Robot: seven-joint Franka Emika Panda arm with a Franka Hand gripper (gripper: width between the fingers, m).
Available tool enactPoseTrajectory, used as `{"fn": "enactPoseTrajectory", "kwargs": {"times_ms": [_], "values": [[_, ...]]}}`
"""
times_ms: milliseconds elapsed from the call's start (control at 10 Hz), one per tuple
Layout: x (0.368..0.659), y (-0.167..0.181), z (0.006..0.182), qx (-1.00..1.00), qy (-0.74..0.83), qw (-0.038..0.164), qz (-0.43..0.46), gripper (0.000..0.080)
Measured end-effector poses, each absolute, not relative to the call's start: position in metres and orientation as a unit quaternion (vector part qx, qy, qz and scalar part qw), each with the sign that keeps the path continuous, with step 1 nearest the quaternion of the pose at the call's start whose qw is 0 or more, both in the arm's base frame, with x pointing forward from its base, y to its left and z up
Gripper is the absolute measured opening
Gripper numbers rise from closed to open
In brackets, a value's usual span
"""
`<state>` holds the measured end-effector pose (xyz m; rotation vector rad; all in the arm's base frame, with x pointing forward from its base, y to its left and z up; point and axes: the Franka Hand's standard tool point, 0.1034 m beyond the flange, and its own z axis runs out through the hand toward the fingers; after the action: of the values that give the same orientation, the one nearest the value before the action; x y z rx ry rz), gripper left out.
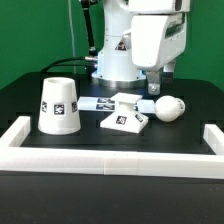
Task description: Assemble lamp
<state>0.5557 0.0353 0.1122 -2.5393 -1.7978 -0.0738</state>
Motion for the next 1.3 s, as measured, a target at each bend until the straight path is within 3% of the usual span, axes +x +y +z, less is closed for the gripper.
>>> {"fn": "enactPoseTrajectory", "kwargs": {"times_ms": [300,800,1100,1300], "values": [[0.508,0.005,0.099,-0.765,-0.643,0.001,-0.031,0.0700],[0.507,-0.003,0.100,-0.778,-0.628,0.000,-0.026,0.0700],[0.468,-0.009,0.092,-0.798,-0.602,0.006,-0.015,0.0700],[0.463,-0.010,0.089,-0.799,-0.602,0.007,-0.013,0.0700]]}}
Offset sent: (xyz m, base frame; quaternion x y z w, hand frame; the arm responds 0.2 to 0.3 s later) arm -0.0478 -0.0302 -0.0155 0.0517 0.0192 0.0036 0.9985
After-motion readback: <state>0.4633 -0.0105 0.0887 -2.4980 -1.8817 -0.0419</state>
